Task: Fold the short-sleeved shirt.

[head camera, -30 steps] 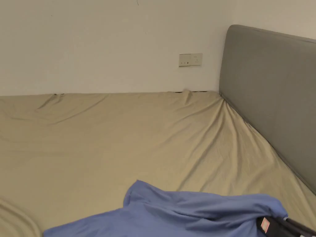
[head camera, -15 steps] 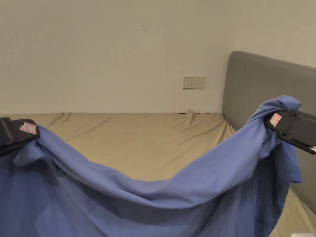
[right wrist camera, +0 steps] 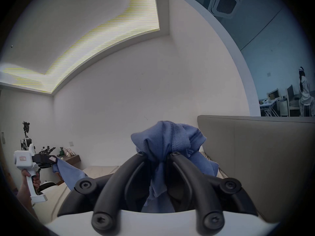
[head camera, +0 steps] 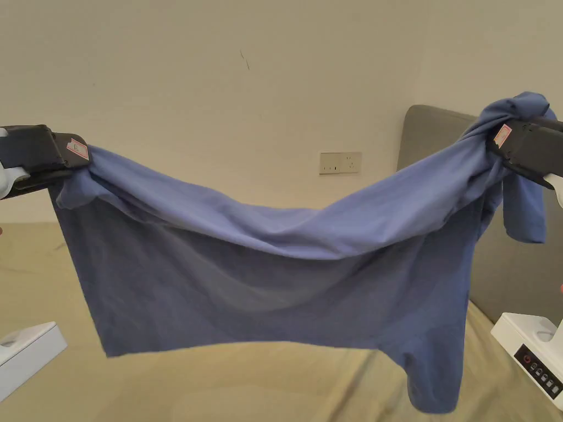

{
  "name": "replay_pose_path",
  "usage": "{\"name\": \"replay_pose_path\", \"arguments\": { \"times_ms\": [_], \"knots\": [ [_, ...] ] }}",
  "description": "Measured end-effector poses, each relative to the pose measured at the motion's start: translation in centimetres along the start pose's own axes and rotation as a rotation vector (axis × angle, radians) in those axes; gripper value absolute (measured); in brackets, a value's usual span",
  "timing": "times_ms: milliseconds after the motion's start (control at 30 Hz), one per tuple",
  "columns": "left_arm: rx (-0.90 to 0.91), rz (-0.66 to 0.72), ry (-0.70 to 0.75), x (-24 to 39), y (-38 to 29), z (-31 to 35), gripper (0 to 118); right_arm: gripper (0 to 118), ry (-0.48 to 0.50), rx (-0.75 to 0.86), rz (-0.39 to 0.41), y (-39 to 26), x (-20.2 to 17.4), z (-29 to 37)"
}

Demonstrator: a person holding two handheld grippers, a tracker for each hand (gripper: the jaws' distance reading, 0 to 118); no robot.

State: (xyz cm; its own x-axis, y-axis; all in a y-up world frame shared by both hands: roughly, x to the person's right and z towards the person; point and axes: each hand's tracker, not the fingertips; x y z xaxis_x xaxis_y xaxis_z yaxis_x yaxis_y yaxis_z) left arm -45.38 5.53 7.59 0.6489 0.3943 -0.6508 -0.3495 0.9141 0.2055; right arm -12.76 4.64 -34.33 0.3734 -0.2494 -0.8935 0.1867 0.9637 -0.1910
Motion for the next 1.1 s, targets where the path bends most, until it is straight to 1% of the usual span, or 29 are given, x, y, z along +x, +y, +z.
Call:
{"name": "replay_pose_path", "arguments": {
  "times_ms": [100, 233, 333, 400, 467, 500, 533, 567, 600, 633, 700, 733, 767, 833, 867, 933, 967, 1000, 1033, 1067, 1100],
  "knots": [
    [-0.012, 0.001, 0.017, -0.9, -2.9, 0.3, 13, 18, -0.022, -0.017, 0.013, -2.5, 0.5, 0.8],
    [-0.061, -0.001, 0.079, -2.7, -8.9, 3.1, 13, 18, -0.048, -0.134, 0.031, -8.3, 1.2, 4.1],
    [-0.160, -0.024, 0.137, -3.0, -14.5, 6.7, 13, 18, -0.059, -0.272, -0.005, -13.4, 1.8, 7.7],
    [-0.225, -0.033, 0.183, -3.5, -18.0, 9.6, 13, 18, -0.069, -0.371, -0.056, -16.7, 2.2, 11.0],
    [-0.302, 0.031, 0.205, -4.4, -21.5, 12.9, 13, 18, -0.098, -0.456, -0.083, -19.5, 2.1, 14.6],
    [-0.343, 0.076, 0.208, -5.0, -22.9, 14.5, 13, 18, -0.127, -0.512, -0.094, -20.6, 2.2, 16.2],
    [-0.388, 0.137, 0.236, -5.7, -24.5, 16.2, 13, 18, -0.132, -0.567, -0.099, -21.7, 2.4, 17.9],
    [-0.437, 0.173, 0.270, -6.1, -26.2, 18.0, 13, 18, -0.144, -0.628, -0.097, -22.8, 2.6, 19.4],
    [-0.486, 0.193, 0.311, -6.7, -27.9, 19.6, 13, 18, -0.181, -0.677, -0.088, -23.8, 2.4, 20.9],
    [-0.534, 0.193, 0.345, -7.3, -29.3, 20.6, 13, 18, -0.198, -0.727, -0.082, -24.7, 2.6, 22.0],
    [-0.653, 0.230, 0.402, -8.9, -32.4, 22.3, 13, 18, -0.209, -0.837, -0.136, -26.7, 3.6, 23.6],
    [-0.712, 0.261, 0.403, -9.8, -33.8, 22.6, 13, 18, -0.228, -0.881, -0.164, -27.6, 3.7, 24.1],
    [-0.753, 0.309, 0.367, -10.9, -35.4, 22.8, 13, 18, -0.247, -0.951, -0.183, -28.8, 4.2, 24.2],
    [-0.846, 0.294, 0.420, -12.3, -38.0, 22.1, 13, 18, -0.265, -1.070, -0.204, -31.2, 5.2, 24.0],
    [-0.878, 0.248, 0.458, -13.0, -39.0, 21.7, 13, 18, -0.287, -1.100, -0.230, -32.7, 6.5, 24.0],
    [-0.907, 0.232, 0.469, -13.9, -40.2, 21.1, 13, 18, -0.328, -1.161, -0.225, -34.5, 7.4, 23.6],
    [-0.905, 0.261, 0.462, -13.8, -40.2, 21.0, 14, 18, -0.355, -1.207, -0.204, -35.2, 7.8, 23.3],
    [-0.895, 0.277, 0.459, -14.0, -40.4, 20.8, 19, 20, -0.360, -1.230, -0.198, -35.6, 8.6, 23.4],
    [-0.896, 0.289, 0.469, -14.1, -40.4, 20.7, 37, 29, -0.353, -1.241, -0.201, -36.0, 8.9, 23.4],
    [-0.898, 0.300, 0.475, -14.2, -40.4, 20.5, 69, 43, -0.345, -1.243, -0.196, -36.3, 9.1, 23.4],
    [-0.892, 0.282, 0.504, -14.8, -40.2, 20.4, 100, 67, -0.342, -1.241, -0.191, -36.2, 9.1, 23.6]
  ]
}}
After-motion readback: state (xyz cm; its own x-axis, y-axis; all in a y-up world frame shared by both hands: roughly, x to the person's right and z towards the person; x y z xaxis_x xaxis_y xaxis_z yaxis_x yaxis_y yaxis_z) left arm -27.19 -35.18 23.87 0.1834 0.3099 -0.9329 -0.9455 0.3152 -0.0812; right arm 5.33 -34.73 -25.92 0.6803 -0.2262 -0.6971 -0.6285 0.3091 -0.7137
